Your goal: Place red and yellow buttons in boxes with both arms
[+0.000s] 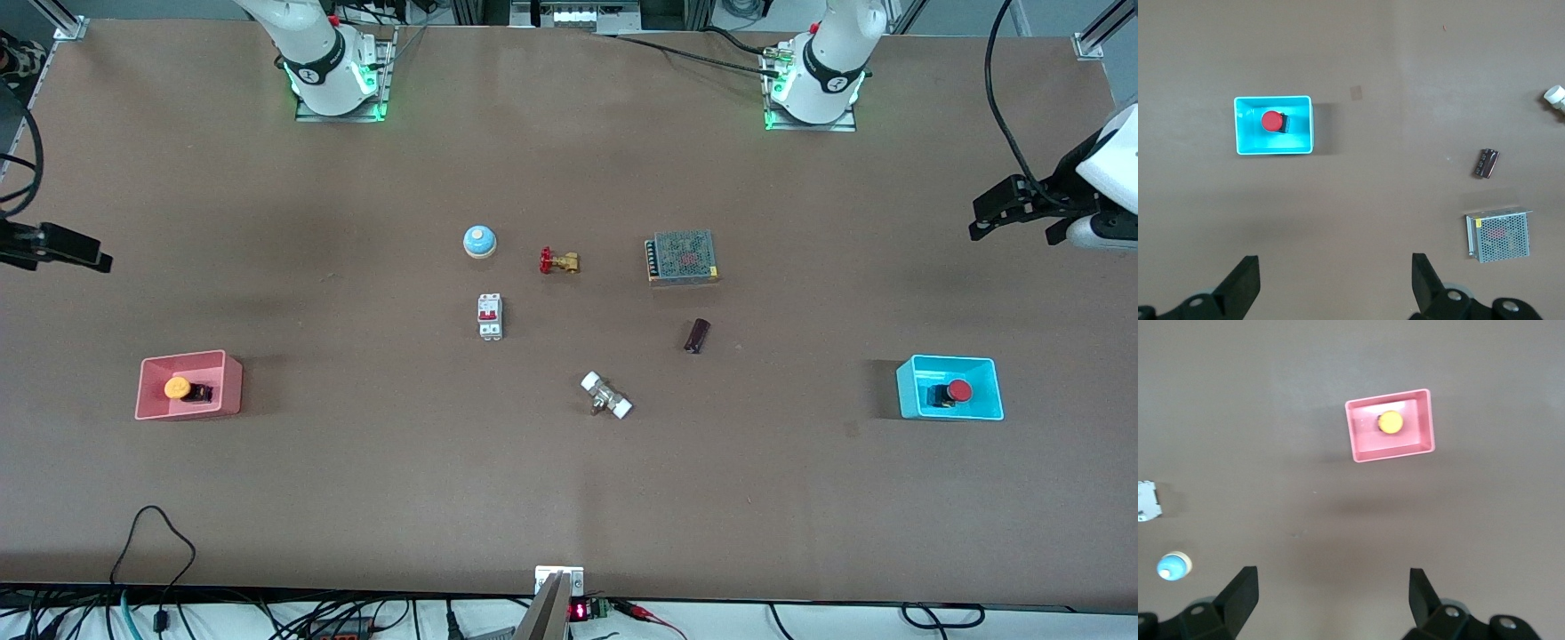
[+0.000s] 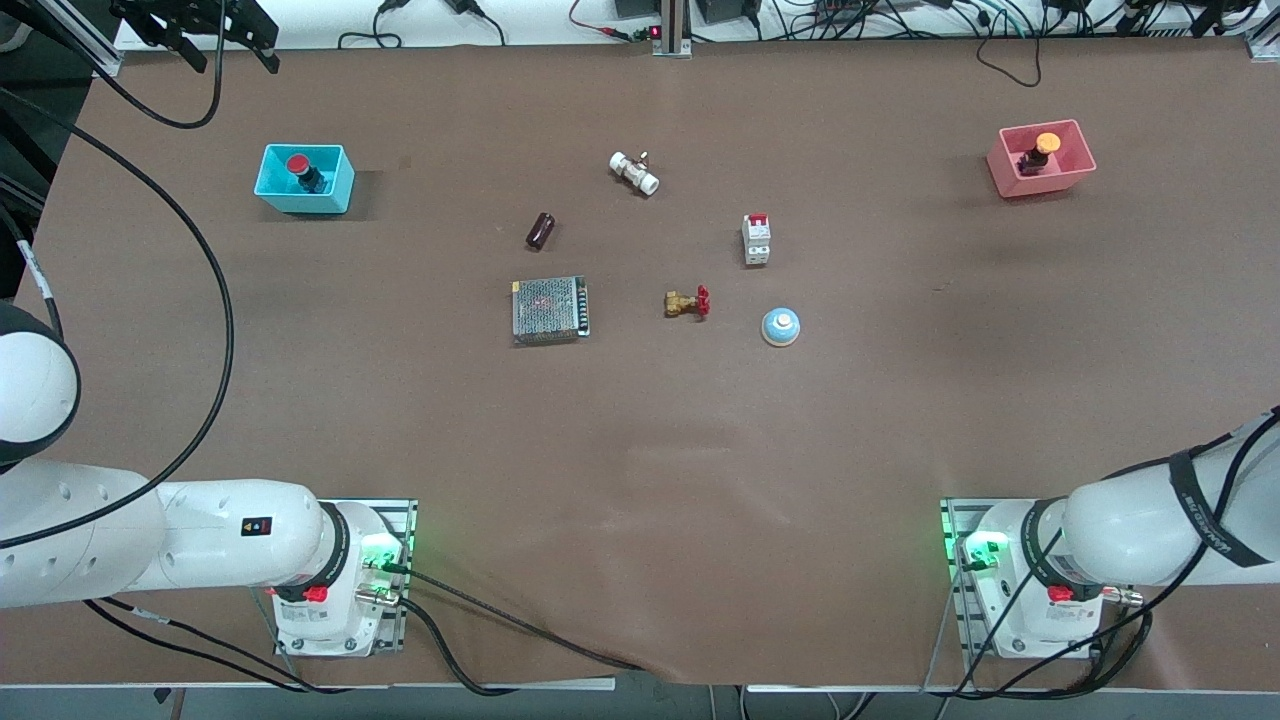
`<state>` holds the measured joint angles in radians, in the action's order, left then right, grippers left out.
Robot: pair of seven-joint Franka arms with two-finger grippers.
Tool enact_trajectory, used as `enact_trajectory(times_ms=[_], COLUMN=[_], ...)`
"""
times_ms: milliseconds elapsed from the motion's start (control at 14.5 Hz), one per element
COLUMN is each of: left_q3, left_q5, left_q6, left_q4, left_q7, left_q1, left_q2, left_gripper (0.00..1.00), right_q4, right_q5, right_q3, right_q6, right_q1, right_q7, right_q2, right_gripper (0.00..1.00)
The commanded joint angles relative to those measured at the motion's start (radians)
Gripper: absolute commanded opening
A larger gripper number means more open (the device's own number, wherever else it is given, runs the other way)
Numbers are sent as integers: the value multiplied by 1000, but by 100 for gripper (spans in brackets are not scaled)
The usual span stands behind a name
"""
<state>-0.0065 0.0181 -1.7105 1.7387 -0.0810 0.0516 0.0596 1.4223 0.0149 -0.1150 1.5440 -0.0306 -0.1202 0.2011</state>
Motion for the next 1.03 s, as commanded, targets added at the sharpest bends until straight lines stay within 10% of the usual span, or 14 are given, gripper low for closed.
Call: enact_trajectory(times_ms=[0,962], left_q3=[-4,5], left_q5=[-21,-10], left_q6=[77,104], left_q4=[-76,-133], left_q7=[26,29], left_q1=[7,14], left_q2=[-4,-12], left_gripper=[100,100], right_q4=[35,221], right_q5=[-39,-41], right_q3=[72,69], right_q6=[-15,-22], right_q1=[-34,-25], right_q7=[52,74], right_q2=[-49,-227], right_gripper=[100,100])
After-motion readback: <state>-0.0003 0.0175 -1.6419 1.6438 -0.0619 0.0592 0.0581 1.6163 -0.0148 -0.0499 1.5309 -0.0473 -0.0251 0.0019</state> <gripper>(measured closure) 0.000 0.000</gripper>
